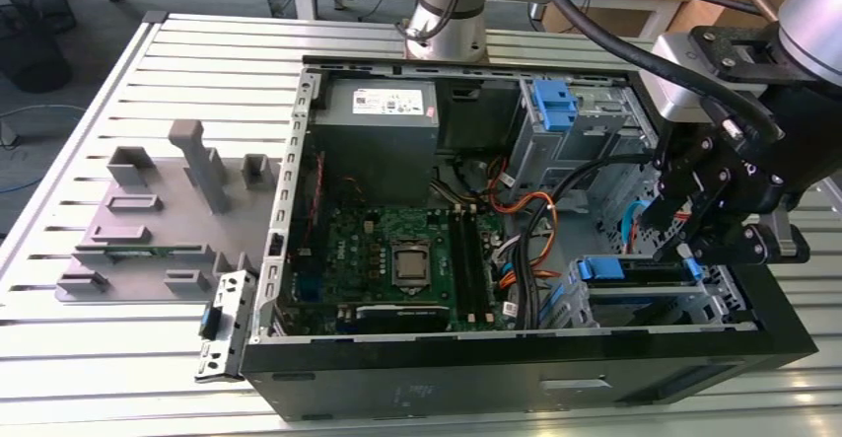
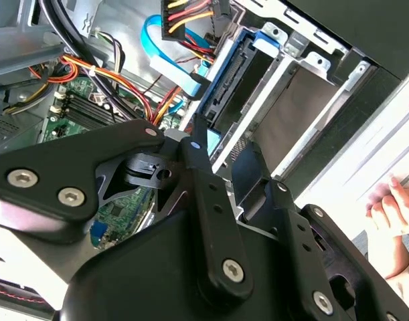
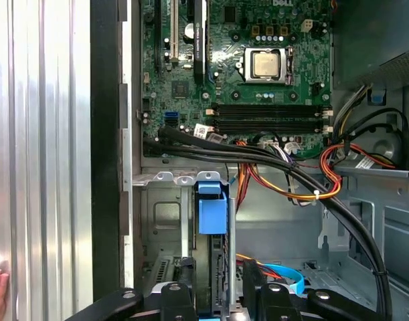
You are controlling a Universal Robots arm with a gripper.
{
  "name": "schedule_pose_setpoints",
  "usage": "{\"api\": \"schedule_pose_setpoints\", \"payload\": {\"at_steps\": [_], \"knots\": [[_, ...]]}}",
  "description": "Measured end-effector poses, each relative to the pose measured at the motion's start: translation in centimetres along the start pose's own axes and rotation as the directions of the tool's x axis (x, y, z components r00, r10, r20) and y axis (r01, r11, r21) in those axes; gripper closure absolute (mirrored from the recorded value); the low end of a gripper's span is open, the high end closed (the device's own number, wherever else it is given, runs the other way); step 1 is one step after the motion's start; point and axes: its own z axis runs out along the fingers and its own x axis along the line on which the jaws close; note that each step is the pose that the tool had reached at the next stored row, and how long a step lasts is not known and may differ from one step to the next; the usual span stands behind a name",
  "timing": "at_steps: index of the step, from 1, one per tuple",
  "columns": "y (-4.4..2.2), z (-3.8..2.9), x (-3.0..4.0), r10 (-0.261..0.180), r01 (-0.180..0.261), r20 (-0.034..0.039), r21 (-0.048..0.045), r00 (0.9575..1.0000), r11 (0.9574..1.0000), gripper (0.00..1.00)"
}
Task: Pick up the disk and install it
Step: 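Insert the first disk wire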
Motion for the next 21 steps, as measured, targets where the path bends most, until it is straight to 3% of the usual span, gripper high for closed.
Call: {"api": "schedule_pose_setpoints", "payload": {"at_steps": [11,21], "knots": [[-0.02,0.15,-0.88,0.000,0.000,0.0002,0.0000,1.0000,1.0000,0.58],[-0.01,0.19,-1.12,0.000,0.000,0.0001,0.0000,1.0000,1.0000,0.58]]}}
